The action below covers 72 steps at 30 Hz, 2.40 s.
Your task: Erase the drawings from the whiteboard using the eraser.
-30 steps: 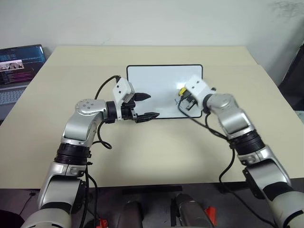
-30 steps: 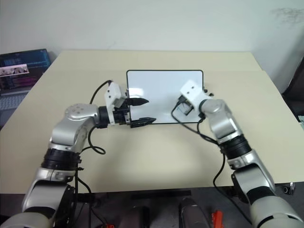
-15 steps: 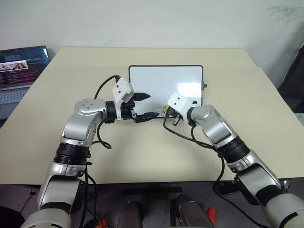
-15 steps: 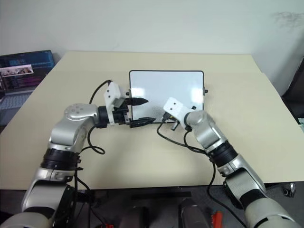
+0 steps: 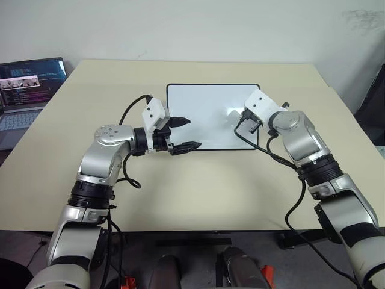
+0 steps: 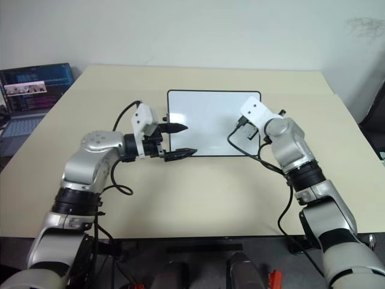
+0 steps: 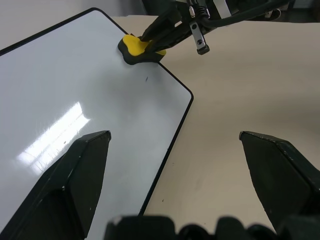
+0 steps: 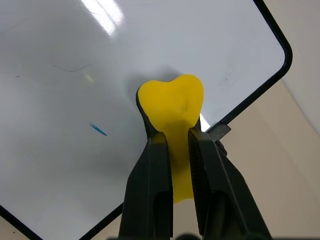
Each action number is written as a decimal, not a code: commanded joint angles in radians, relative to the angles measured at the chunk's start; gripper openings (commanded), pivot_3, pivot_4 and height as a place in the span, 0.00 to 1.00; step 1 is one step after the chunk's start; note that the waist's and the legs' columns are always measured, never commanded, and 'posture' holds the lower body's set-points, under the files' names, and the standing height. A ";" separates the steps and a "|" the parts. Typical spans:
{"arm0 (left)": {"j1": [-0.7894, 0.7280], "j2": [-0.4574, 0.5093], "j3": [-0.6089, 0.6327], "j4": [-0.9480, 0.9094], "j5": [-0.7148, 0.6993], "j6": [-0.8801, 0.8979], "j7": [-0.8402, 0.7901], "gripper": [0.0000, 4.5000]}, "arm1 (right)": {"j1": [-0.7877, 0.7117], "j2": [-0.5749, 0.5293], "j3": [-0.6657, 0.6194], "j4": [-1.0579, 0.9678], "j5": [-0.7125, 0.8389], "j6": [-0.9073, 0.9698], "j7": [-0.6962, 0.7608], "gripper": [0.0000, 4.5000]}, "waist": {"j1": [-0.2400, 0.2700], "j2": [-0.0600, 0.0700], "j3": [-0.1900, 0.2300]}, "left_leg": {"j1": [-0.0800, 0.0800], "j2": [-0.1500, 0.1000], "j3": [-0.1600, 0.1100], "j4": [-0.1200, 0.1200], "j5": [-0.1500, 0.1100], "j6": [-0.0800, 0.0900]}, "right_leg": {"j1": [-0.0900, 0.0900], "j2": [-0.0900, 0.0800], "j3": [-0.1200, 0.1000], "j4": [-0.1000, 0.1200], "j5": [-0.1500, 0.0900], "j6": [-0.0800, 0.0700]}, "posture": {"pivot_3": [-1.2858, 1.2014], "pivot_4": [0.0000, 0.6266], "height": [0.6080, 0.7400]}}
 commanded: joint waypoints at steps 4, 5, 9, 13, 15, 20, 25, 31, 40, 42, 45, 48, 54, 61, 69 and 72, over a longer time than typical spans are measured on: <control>-0.021 0.005 0.013 -0.009 -0.004 -0.017 -0.009 1.00 | 0.094 0.035 0.076 -0.135 -0.013 0.074 0.100 0.04 | -0.006 0.000 0.000 | 0.000 0.000 0.000 -0.001 0.000 0.000 | 0.000 0.000 0.000 -0.001 0.000 0.000 | 0.52 0.24 1.00; -0.021 0.005 0.013 -0.009 -0.005 -0.017 -0.010 1.00 | 0.109 0.040 0.093 -0.154 -0.017 0.084 0.114 0.04 | -0.008 0.000 0.000 | 0.000 0.000 0.000 -0.002 0.000 0.000 | 0.000 0.000 0.000 -0.001 0.000 -0.001 | 0.52 0.24 1.00; -0.023 0.002 0.010 -0.007 -0.004 -0.017 -0.011 1.00 | 0.165 0.062 0.156 -0.215 -0.037 0.113 0.157 0.04 | -0.012 0.000 0.000 | 0.002 0.000 0.000 -0.002 0.000 0.000 | 0.000 0.000 0.000 -0.001 -0.001 -0.001 | 0.52 0.24 1.00; -0.027 0.001 0.011 -0.001 -0.004 -0.020 -0.014 1.00 | 0.172 0.047 0.129 -0.223 -0.048 0.122 0.148 0.04 | -0.013 0.000 0.000 | 0.004 0.000 0.000 -0.001 0.000 0.000 | 0.002 0.000 0.000 -0.001 0.000 0.000 | 0.52 0.24 1.00; -0.033 0.001 0.013 0.007 -0.006 -0.023 -0.020 1.00 | 0.164 0.022 0.070 -0.262 -0.021 0.140 0.163 0.04 | -0.009 0.000 0.000 | 0.004 0.000 0.000 -0.001 0.000 0.000 | 0.003 0.000 0.000 -0.001 0.000 0.000 | 0.52 0.24 1.00; -0.076 -0.024 0.036 0.013 -0.062 -0.001 -0.053 1.00 | 0.161 -0.032 -0.155 -0.507 0.115 0.313 0.235 0.04 | 0.009 0.001 0.001 | -0.001 0.000 -0.001 -0.003 0.000 0.000 | 0.000 0.000 -0.001 -0.004 -0.001 -0.001 | 0.52 0.24 1.00; -0.111 -0.087 -0.054 0.026 -0.050 -0.031 -0.137 1.00 | 0.121 -0.129 -0.549 -0.712 0.246 0.589 0.238 0.04 | 0.034 0.001 0.001 | -0.013 0.000 -0.002 -0.003 -0.001 -0.001 | -0.010 -0.001 -0.003 -0.006 0.002 -0.006 | 0.52 0.24 1.00; -0.161 -0.234 -0.134 0.122 0.016 -0.123 -0.127 1.00 | 0.189 -0.262 -0.746 -0.504 0.236 0.578 0.103 0.04 | 0.056 0.001 0.001 | -0.013 0.000 -0.002 -0.008 -0.002 0.000 | -0.009 -0.002 -0.004 -0.015 0.002 -0.007 | 0.52 0.24 1.00; -0.129 -0.320 -0.174 0.115 0.032 -0.147 -0.125 1.00 | 0.274 -0.299 -0.635 -0.193 0.298 0.453 0.111 0.04 | 0.028 0.003 0.001 | -0.011 -0.002 0.002 -0.012 -0.002 0.000 | -0.010 -0.003 0.000 -0.014 0.002 -0.007 | 0.52 0.24 1.00; -0.109 -0.318 -0.172 0.089 0.025 -0.133 -0.122 1.00 | 0.272 -0.310 -0.610 -0.155 0.313 0.429 0.124 0.04 | 0.024 0.003 0.001 | -0.011 -0.002 0.003 -0.012 -0.002 0.000 | -0.010 -0.003 0.001 -0.014 0.002 -0.007 | 0.52 0.24 1.00; -0.092 -0.314 -0.171 0.069 0.028 -0.123 -0.116 1.00 | 0.264 -0.332 -0.577 -0.106 0.319 0.402 0.133 0.04 | 0.025 0.004 0.001 | -0.011 -0.002 0.002 -0.012 -0.002 0.000 | -0.009 -0.003 0.000 -0.014 0.002 -0.007 | 0.52 0.24 1.00; -0.083 -0.311 -0.166 0.057 0.028 -0.114 -0.109 1.00 | 0.257 -0.347 -0.549 -0.058 0.329 0.375 0.138 0.04 | 0.027 0.004 0.001 | -0.011 -0.002 0.002 -0.012 -0.002 0.000 | -0.009 -0.003 0.000 -0.015 0.002 -0.006 | 0.52 0.24 1.00; -0.080 -0.305 -0.162 0.048 0.022 -0.108 -0.100 1.00 | 0.235 -0.362 -0.519 0.010 0.344 0.355 0.140 0.12 | 0.026 0.004 0.001 | -0.011 -0.002 0.001 -0.011 -0.002 0.000 | -0.008 -0.003 -0.001 -0.015 0.002 -0.006 | 0.52 0.24 1.00; -0.077 -0.307 -0.163 0.050 0.024 -0.110 -0.096 1.00 | 0.222 -0.364 -0.525 0.034 0.367 0.377 0.132 0.12 | 0.027 0.004 0.001 | -0.011 -0.002 0.001 -0.011 -0.002 0.000 | -0.008 -0.003 -0.001 -0.015 0.002 -0.006 | 0.52 0.24 1.00; -0.086 -0.317 -0.164 0.062 0.022 -0.116 -0.094 1.00 | 0.213 -0.361 -0.539 0.107 0.366 0.362 0.069 0.12 | 0.027 0.004 0.001 | -0.010 -0.002 0.000 -0.011 -0.002 0.000 | -0.007 -0.003 -0.002 -0.015 0.002 -0.006 | 0.52 0.24 1.00; -0.091 -0.320 -0.164 0.069 0.022 -0.119 -0.095 1.00 | 0.209 -0.357 -0.537 0.119 0.373 0.346 0.064 0.12 | 0.027 0.004 0.001 | -0.010 -0.003 0.000 -0.011 -0.002 0.000 | -0.006 -0.003 -0.002 -0.015 0.002 -0.006 | 0.52 0.24 1.00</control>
